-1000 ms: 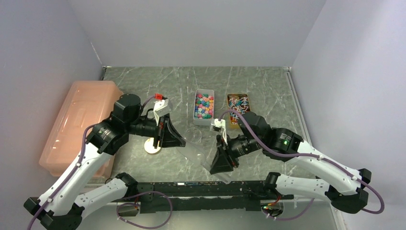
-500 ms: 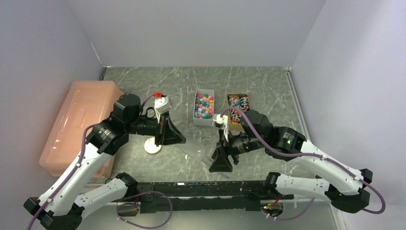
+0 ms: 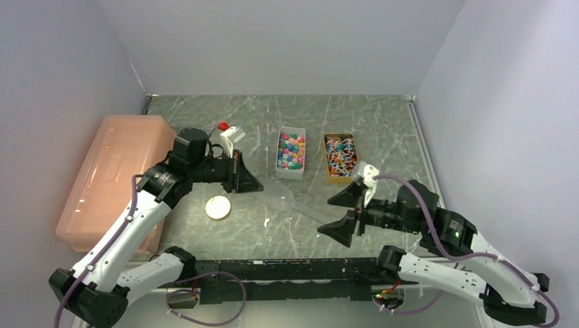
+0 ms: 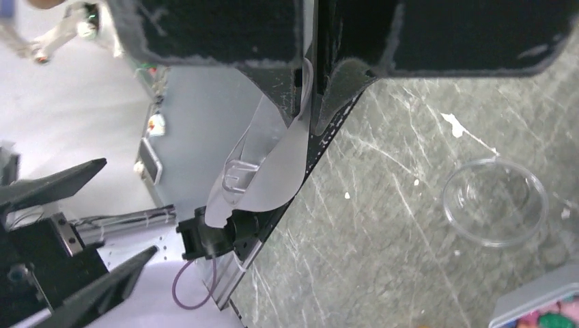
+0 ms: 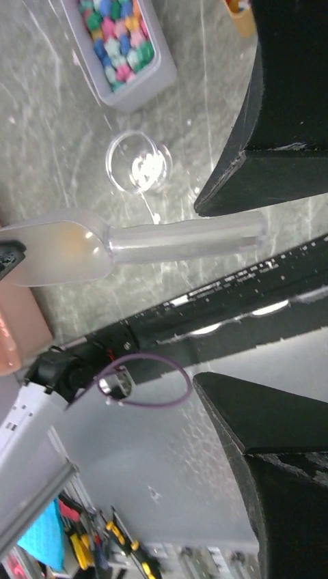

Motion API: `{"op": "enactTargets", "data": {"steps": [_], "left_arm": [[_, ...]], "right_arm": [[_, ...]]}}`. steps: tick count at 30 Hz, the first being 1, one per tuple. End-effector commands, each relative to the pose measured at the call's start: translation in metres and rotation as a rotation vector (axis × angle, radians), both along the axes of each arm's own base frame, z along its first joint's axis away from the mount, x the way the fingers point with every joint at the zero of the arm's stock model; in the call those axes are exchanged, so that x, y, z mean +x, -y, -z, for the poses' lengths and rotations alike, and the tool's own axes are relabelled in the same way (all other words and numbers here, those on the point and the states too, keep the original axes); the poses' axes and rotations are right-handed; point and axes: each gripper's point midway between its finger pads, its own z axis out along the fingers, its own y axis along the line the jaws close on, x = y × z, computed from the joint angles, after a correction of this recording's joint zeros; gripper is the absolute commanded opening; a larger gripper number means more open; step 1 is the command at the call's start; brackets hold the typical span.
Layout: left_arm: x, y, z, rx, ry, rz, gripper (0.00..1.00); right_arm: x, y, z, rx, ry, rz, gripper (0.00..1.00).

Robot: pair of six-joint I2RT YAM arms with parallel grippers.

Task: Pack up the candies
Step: Adjust the spatula.

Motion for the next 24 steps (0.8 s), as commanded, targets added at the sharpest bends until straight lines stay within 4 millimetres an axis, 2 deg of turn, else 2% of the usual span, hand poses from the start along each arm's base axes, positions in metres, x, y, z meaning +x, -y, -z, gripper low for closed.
{"op": "enactTargets", "data": {"steps": [1, 6, 8, 12, 17, 24], "left_arm": [[0.01, -0.007, -0.016, -0.141, -0.118, -0.057, 0.03], [0.017, -0.015, -0.018, -0.249, -0.246, -0.096, 0.03], [0.014, -0.013, -0.02, -0.287, -0.293, -0.087, 0.03], [0.008, -0.012, -0.027, -0.333, -0.342, -0.076, 0.03], [-0.003, -0.011, -0.044, -0.372, -0.353, -0.016, 0.03], [-0.016, -0.014, -0.053, -0.356, -0.347, 0.022, 0.03]], "right_arm": [[0.022, 0.013, -0.031, 0.144, 0.2, 0.118, 0.89], [0.015, 0.026, -0.035, 0.264, 0.365, 0.098, 0.87], [0.008, 0.025, -0.032, 0.307, 0.426, 0.056, 0.87], [0.008, 0.026, -0.035, 0.342, 0.531, 0.048, 0.87], [0.01, 0.014, -0.04, 0.335, 0.607, 0.007, 0.87], [0.008, 0.0, -0.058, 0.365, 0.647, -0.039, 0.87]]}}
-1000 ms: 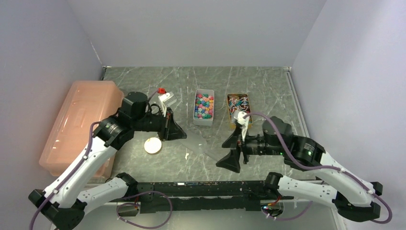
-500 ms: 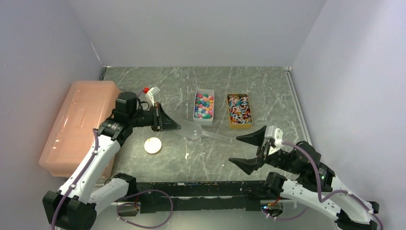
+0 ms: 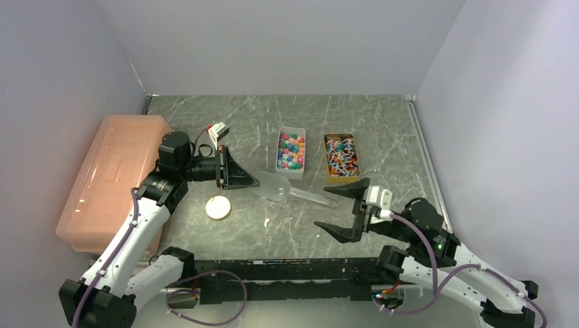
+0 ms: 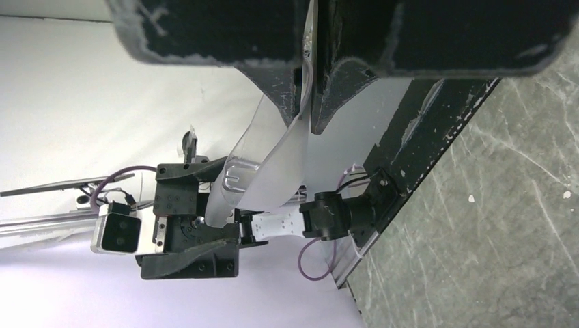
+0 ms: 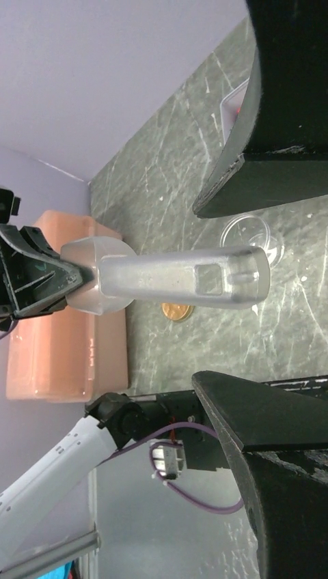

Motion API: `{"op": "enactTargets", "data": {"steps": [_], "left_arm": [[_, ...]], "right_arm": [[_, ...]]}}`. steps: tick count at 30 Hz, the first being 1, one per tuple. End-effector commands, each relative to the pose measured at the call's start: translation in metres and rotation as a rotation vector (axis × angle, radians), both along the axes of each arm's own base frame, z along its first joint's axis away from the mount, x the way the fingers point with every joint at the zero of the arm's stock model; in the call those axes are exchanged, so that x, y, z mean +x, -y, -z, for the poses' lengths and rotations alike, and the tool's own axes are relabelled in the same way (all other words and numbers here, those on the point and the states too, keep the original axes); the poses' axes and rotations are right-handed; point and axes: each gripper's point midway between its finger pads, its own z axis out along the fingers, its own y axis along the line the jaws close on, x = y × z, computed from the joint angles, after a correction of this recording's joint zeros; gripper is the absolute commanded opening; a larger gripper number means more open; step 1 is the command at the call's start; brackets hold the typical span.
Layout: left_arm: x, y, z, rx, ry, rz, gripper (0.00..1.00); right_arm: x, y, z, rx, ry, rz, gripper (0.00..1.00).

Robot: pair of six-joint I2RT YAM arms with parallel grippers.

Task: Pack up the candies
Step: Adjust the spatula.

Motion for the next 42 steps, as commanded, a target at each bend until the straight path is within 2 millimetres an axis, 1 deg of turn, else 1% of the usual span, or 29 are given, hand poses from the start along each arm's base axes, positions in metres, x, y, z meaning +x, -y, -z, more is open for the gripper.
{"op": "enactTargets", "data": {"steps": [1, 5, 8, 11, 15, 19, 21, 24, 28, 31, 35, 39, 40, 42], "left_arm": [[-0.018, -0.003, -0.031, -0.045, 0.073, 0.06, 0.03], [-0.021, -0.004, -0.03, -0.048, 0.071, 0.059, 0.03], [-0.021, -0.003, -0.028, -0.05, 0.061, 0.058, 0.03], [-0.02, -0.003, -0.027, -0.057, 0.052, 0.056, 0.03], [-0.02, -0.002, -0.029, -0.074, 0.046, 0.058, 0.03], [-0.02, -0.002, -0.029, -0.068, 0.045, 0.054, 0.03], [-0.019, -0.003, -0.029, -0.065, 0.041, 0.053, 0.03], [-0.019, -0.003, -0.028, -0.064, 0.036, 0.051, 0.03], [-0.018, -0.002, -0.026, -0.065, 0.028, 0.049, 0.03], [-0.017, -0.002, -0.027, -0.069, 0.027, 0.05, 0.03], [-0.016, -0.002, -0.028, -0.071, 0.031, 0.051, 0.03], [-0.017, -0.002, -0.029, -0.07, 0.032, 0.052, 0.03], [-0.017, -0.002, -0.029, -0.069, 0.034, 0.052, 0.03], [-0.017, -0.002, -0.029, -0.067, 0.032, 0.05, 0.03]], "right_arm": [[-0.01, -0.001, -0.049, 0.121, 0.129, -0.05, 0.86], [-0.012, -0.005, -0.061, 0.155, 0.143, -0.073, 0.83], [-0.011, -0.011, -0.063, 0.15, 0.139, -0.085, 0.75], [-0.012, -0.016, -0.066, 0.151, 0.139, -0.099, 0.69], [-0.01, -0.019, -0.067, 0.142, 0.138, -0.101, 0.65], [-0.01, -0.021, -0.069, 0.141, 0.14, -0.108, 0.57], [-0.011, -0.022, -0.069, 0.143, 0.139, -0.116, 0.52], [-0.013, -0.023, -0.07, 0.148, 0.139, -0.128, 0.49], [-0.011, -0.026, -0.068, 0.14, 0.132, -0.129, 0.42], [-0.011, -0.028, -0.066, 0.128, 0.127, -0.133, 0.41], [-0.01, -0.029, -0.064, 0.125, 0.127, -0.134, 0.46], [-0.01, -0.03, -0.063, 0.124, 0.127, -0.134, 0.46], [-0.01, -0.03, -0.063, 0.126, 0.127, -0.134, 0.46], [-0.01, -0.03, -0.064, 0.132, 0.132, -0.132, 0.41]]}}
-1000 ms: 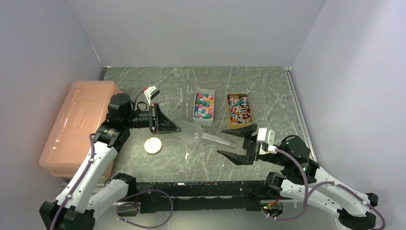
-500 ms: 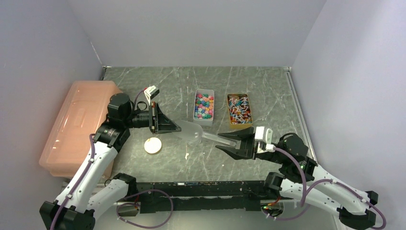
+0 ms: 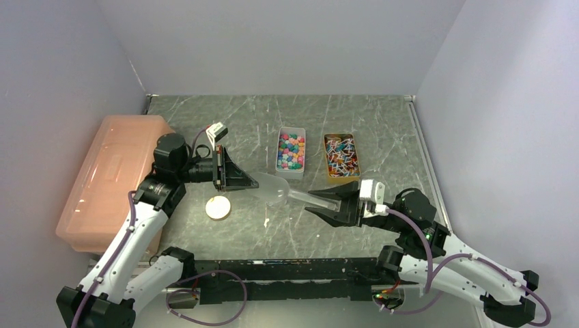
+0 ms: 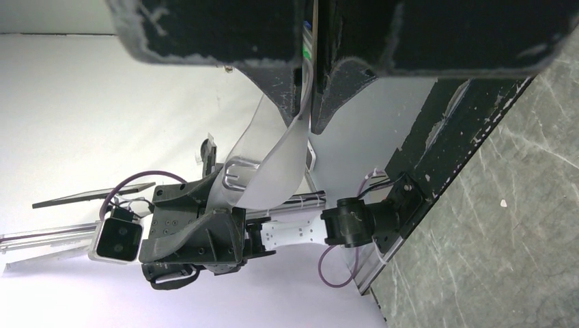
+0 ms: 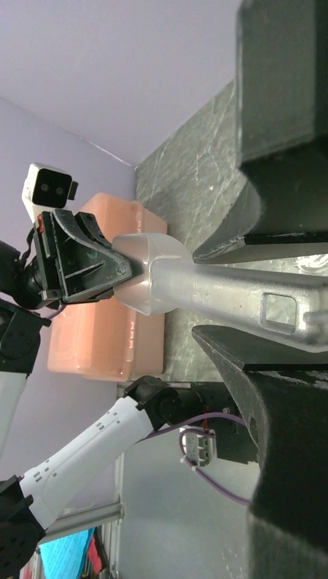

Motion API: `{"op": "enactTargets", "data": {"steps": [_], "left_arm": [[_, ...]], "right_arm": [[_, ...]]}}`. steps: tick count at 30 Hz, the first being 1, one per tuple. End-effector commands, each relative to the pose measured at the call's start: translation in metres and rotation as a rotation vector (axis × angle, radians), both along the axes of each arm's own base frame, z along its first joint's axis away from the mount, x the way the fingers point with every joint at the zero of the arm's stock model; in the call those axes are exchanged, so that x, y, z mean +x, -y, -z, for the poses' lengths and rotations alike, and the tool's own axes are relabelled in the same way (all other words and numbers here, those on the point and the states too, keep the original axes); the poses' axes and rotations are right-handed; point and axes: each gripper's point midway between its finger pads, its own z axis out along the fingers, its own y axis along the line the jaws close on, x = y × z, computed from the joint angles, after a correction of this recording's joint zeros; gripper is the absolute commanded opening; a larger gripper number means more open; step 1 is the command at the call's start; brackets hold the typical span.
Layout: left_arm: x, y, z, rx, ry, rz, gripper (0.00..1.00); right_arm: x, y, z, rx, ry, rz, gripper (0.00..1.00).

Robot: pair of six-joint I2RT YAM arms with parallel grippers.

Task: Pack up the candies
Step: Adjust the spatula, then scoop the fake candies from the storage box.

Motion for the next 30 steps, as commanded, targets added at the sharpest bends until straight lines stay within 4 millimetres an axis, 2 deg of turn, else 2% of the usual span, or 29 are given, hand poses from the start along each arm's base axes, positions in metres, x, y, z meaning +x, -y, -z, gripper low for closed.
{"op": "enactTargets", "data": {"steps": [1, 4, 6, 12, 18, 21, 27, 30], "left_arm": [[-0.003, -0.001, -0.01, -0.018, 0.047, 0.017, 0.03], [-0.002, 0.0, -0.009, -0.02, 0.044, 0.018, 0.03], [-0.002, 0.0, -0.009, -0.02, 0.042, 0.018, 0.03], [-0.001, 0.0, -0.005, 0.001, 0.04, 0.014, 0.05], [0.006, -0.003, -0.002, 0.065, 0.063, -0.035, 0.51], [0.015, -0.008, -0.005, 0.139, 0.113, -0.094, 0.62], [0.032, -0.029, -0.01, 0.34, 0.242, -0.234, 0.7], [0.043, -0.047, -0.009, 0.45, 0.303, -0.337, 0.72]], "right_arm": [[-0.007, 0.005, -0.031, 0.081, 0.058, -0.021, 0.37], [-0.008, 0.003, -0.029, 0.064, 0.059, -0.029, 0.2], [-0.007, 0.001, -0.029, 0.055, 0.061, -0.03, 0.0], [-0.007, 0.005, -0.031, 0.07, 0.068, -0.02, 0.0], [-0.004, 0.011, -0.032, 0.066, 0.06, 0.014, 0.0], [0.004, 0.016, -0.03, 0.045, 0.039, 0.068, 0.0], [0.025, 0.035, -0.022, -0.018, -0.037, 0.22, 0.0], [0.042, 0.052, -0.018, -0.054, -0.097, 0.354, 0.0]]}}
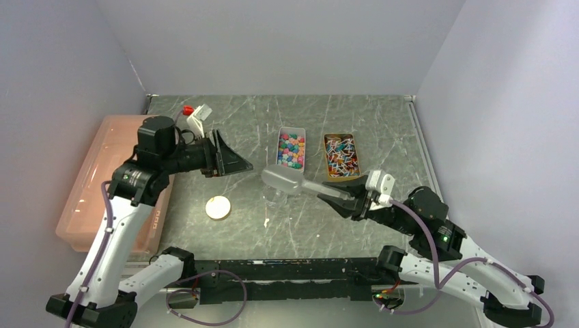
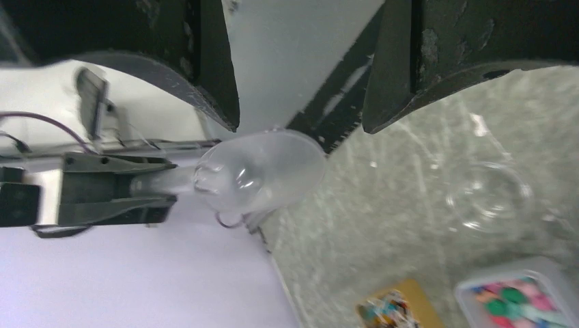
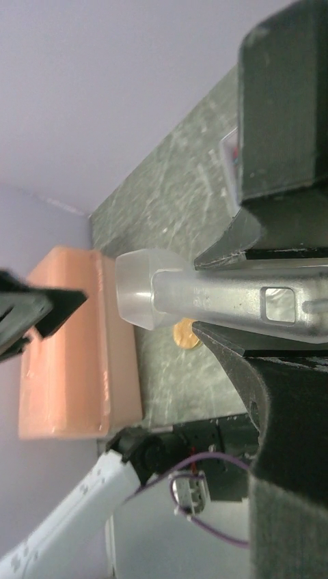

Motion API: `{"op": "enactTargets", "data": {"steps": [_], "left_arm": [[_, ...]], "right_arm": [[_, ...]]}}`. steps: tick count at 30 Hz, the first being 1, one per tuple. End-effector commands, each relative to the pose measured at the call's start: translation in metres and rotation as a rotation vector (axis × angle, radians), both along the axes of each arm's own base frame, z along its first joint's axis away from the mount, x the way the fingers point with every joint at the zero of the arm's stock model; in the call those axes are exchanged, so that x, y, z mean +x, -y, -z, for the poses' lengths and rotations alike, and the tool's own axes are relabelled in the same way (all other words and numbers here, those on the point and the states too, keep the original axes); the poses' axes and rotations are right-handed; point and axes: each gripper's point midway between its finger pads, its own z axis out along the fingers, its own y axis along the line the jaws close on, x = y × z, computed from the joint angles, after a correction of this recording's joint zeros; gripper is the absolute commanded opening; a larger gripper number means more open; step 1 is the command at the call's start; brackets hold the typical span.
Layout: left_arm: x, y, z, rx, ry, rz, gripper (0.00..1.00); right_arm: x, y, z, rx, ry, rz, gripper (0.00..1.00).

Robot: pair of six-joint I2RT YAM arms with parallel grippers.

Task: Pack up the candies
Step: Scoop the fake candies from the storage box.

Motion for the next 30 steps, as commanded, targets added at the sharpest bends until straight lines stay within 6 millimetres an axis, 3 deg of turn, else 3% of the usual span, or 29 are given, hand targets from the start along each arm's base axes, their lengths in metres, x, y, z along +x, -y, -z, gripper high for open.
{"op": "enactTargets", "data": {"steps": [1, 5, 13, 19, 24, 30], "left_arm": [[0.015, -0.033, 0.013, 0.223, 0.113, -0.168, 0.74], [0.02, -0.042, 0.012, 0.264, 0.166, -0.208, 0.75], [0.023, -0.032, 0.033, 0.239, 0.16, -0.151, 0.73], [0.023, -0.021, 0.046, 0.187, 0.141, -0.104, 0.73], [0.022, -0.016, 0.055, 0.164, 0.149, -0.069, 0.73], [0.021, -0.018, 0.068, 0.178, 0.174, -0.063, 0.73]], "right_arm": [[0.028, 0.035, -0.013, -0.013, -0.07, 0.241, 0.0], [0.052, 0.067, -0.002, -0.062, -0.206, 0.472, 0.0], [0.078, 0.118, 0.033, -0.154, -0.417, 0.866, 0.0], [0.085, 0.131, 0.047, -0.237, -0.487, 1.022, 0.0], [0.091, 0.126, 0.063, -0.338, -0.524, 1.062, 0.0], [0.118, 0.119, 0.072, -0.359, -0.601, 1.037, 0.0]]}}
